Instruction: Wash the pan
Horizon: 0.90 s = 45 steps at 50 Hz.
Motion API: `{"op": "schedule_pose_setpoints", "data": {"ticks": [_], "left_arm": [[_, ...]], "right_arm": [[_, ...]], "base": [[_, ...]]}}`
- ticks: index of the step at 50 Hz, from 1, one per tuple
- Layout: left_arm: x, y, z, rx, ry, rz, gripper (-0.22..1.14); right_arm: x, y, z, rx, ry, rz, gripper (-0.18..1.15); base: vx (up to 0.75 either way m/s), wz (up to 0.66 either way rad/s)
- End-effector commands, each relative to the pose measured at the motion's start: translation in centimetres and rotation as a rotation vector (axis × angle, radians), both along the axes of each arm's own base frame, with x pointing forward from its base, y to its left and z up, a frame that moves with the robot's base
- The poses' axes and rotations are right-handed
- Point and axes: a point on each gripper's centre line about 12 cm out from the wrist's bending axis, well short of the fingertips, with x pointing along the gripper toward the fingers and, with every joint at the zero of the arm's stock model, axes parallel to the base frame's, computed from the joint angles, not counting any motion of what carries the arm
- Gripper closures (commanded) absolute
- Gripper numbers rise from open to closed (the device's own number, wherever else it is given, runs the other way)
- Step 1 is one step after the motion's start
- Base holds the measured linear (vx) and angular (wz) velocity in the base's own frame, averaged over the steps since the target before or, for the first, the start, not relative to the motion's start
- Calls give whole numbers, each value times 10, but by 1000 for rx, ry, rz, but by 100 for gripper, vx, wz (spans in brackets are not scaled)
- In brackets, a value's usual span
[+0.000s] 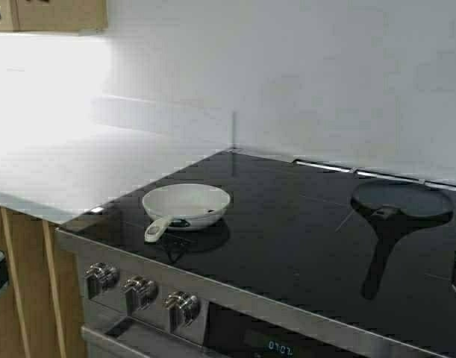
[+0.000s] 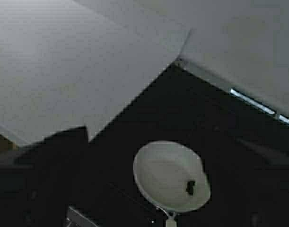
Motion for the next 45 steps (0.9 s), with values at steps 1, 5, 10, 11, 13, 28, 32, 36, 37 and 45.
{"op": "schedule_pose_setpoints", "data": {"ticks": [1,5,10,11,13,28,32,36,37,45], "left_arm": [[9,-8,-18,-29,32,-22,-9],[11,-14,-34,-77,58,-33,-9],[11,-16,-53,-144,76,-26,-9],[11,-17,-56,-153,79,-26,-9],[12,-18,-61,-171,84,-29,-9],[24,-33,-90,-325,110,-97,-9],[28,-37,-99,-384,122,-115,-9],[32,-42,-110,-440,138,-134,-9],[33,-43,-113,-453,141,-141,-9],[43,-49,-138,-544,161,-159,-9]], "right_arm": [[2,0,5,-4,-15,1,91],[2,0,4,-4,-14,1,91],[1,0,3,-4,-12,1,91],[2,0,3,-4,-11,1,91],[2,0,3,-4,-11,1,91],[2,0,3,-4,-11,1,91],[2,0,3,-3,-11,0,91],[2,0,3,-4,-11,1,91],[2,0,3,-6,-11,1,91],[2,1,2,-7,-3,3,91]], "base": [[0,0],[0,0],[0,0],[0,0],[0,0],[0,0],[0,0],[0,0],[0,0],[0,0]]}}
